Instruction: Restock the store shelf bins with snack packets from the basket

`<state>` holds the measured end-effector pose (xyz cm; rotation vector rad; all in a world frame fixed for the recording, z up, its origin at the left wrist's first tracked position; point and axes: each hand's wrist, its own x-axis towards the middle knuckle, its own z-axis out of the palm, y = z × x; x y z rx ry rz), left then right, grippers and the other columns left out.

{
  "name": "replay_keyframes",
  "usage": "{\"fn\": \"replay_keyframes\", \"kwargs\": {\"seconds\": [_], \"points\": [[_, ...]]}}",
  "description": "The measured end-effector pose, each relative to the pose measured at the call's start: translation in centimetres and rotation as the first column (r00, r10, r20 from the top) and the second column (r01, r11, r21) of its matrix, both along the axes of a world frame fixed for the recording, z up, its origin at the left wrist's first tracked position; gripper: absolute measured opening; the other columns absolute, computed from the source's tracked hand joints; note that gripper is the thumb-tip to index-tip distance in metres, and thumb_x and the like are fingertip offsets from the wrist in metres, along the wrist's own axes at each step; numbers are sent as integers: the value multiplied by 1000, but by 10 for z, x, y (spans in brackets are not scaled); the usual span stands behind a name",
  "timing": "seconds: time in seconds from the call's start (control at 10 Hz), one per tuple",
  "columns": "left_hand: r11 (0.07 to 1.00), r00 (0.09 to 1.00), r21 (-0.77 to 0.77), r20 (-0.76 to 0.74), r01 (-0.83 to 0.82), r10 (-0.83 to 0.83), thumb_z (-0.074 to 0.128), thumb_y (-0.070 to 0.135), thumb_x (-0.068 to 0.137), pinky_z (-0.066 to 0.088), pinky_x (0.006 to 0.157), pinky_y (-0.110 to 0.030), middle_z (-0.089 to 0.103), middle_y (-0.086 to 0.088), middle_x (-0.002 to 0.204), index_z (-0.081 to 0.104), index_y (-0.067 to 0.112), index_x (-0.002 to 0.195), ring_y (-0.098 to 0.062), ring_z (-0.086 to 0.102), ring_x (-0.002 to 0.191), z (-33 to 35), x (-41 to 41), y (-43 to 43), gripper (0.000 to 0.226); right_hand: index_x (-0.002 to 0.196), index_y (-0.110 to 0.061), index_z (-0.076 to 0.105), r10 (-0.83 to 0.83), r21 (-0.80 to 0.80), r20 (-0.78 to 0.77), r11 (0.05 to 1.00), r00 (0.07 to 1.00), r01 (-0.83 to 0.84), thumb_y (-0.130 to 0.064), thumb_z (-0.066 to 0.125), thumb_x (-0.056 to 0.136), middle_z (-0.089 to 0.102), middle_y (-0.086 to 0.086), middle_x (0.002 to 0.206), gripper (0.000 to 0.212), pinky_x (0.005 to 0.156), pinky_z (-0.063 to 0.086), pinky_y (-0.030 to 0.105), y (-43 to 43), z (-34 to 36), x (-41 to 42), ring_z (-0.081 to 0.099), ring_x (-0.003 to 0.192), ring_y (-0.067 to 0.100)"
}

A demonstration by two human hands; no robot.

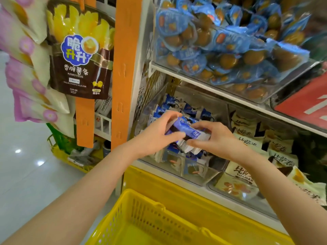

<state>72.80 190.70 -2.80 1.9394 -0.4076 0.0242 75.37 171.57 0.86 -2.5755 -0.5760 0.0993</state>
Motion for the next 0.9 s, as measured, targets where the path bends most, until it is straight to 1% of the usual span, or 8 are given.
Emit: {"fn": "replay_keyframes", "kwargs": {"seconds": [0.1,0.2,0.3,0.4,0.6,0.7,0.8,0.9], "points": [[989,989,33,0,-146,146,48,31,94,30,98,-15,42,4,138,36,21,137,-5,40,123,-5,21,10,45,123,-26,57,-76,-12,2,997,997,76,-39,73,76,53,-15,115,51,86,35,19,-3,-13,13,46,103,1],[955,975,232,-80,-183,206,42,22,98,36,93,-17,42,-6,141,34,14,139,-17,43,125,-17,40,15,43,127,-21,55,-16,-95,-43,995,999,12,-37,71,79,54,-8,130,53,88,35,15,-6,-28,20,44,104,-2],[880,976,449,-68,-156,208,44,22,97,35,89,-24,49,-7,118,51,12,124,-21,49,111,-20,56,11,29,128,-23,54,60,-118,-165,990,984,-80,-33,70,82,55,-8,130,49,85,35,10,-6,-37,21,46,104,-4],[866,990,492,-53,-87,130,50,23,94,31,80,-25,41,5,93,57,16,99,-17,47,93,-19,59,12,11,125,-27,56,102,-43,-205,993,973,-113,-32,68,84,54,-12,123,44,82,35,5,-2,-46,17,48,107,-3],[928,993,355,85,-112,87,52,11,93,41,58,-12,57,6,78,53,20,81,-12,53,72,-11,56,13,15,100,-25,66,13,111,-143,994,990,3,-29,70,82,65,-11,95,18,83,48,19,14,-52,13,61,90,5],[859,969,489,246,-152,31,56,14,90,44,77,-27,60,6,83,61,17,82,-14,57,78,-4,62,15,9,93,-26,66,-9,71,-118,997,993,17,-27,68,85,64,-13,89,8,85,49,24,16,-53,14,62,89,7],[807,988,584,157,-86,-8,56,15,90,41,86,-31,58,4,91,62,14,89,-15,55,91,-11,61,13,6,103,-27,67,-34,39,-138,998,990,40,-29,62,89,65,-11,102,16,90,48,25,16,-54,8,60,97,5],[799,987,585,144,-139,66,54,17,92,38,96,-35,57,-2,114,61,18,109,-20,49,111,-12,61,8,18,124,-28,57,-35,14,-92,999,995,36,-35,50,95,56,-7,128,31,95,40,24,13,-53,-1,51,115,9]]}}
